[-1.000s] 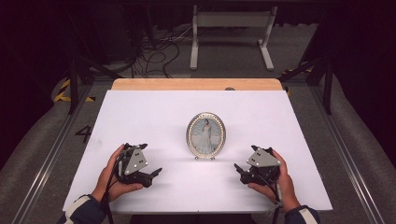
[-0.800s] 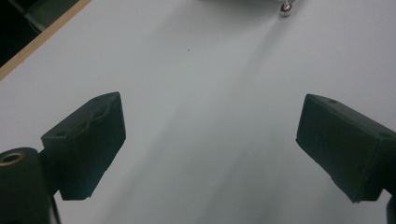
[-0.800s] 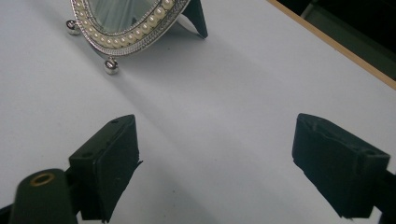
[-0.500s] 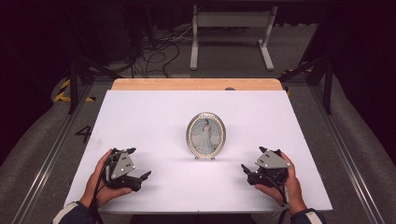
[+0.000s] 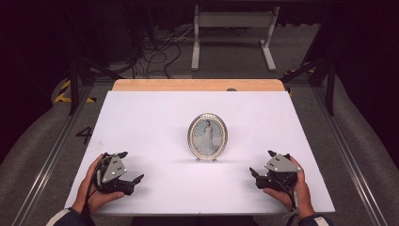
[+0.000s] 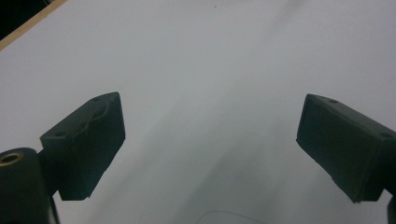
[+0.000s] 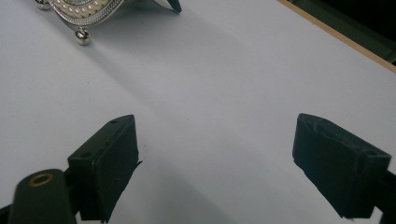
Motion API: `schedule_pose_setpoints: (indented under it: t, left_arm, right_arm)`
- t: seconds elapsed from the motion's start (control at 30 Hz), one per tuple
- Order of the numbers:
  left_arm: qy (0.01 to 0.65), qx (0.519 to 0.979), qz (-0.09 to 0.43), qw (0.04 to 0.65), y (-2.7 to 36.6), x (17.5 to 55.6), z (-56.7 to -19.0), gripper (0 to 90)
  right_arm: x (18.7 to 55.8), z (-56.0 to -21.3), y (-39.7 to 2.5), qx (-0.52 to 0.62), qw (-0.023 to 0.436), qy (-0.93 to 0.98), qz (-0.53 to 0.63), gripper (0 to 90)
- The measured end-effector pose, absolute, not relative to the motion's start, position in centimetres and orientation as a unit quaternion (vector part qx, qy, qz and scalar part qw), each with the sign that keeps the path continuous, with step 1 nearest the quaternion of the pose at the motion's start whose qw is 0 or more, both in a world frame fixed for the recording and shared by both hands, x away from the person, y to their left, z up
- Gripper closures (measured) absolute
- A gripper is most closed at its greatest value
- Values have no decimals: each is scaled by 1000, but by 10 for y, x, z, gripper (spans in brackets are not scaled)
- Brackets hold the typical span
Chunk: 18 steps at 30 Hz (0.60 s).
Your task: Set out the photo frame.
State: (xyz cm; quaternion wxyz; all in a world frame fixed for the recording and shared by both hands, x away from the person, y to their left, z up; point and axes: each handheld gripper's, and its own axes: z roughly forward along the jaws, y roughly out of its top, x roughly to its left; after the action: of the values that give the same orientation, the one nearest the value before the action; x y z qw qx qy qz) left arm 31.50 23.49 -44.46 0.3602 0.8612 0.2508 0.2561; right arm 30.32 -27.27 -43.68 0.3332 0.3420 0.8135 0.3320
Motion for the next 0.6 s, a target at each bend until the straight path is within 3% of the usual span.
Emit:
schedule_pose_setpoints:
  t: [0.6]
  left_arm:
    - [299,844,234,379,264,301,-456,82]
  right_arm:
    - [294,-442,-295,372,323,799,345,143]
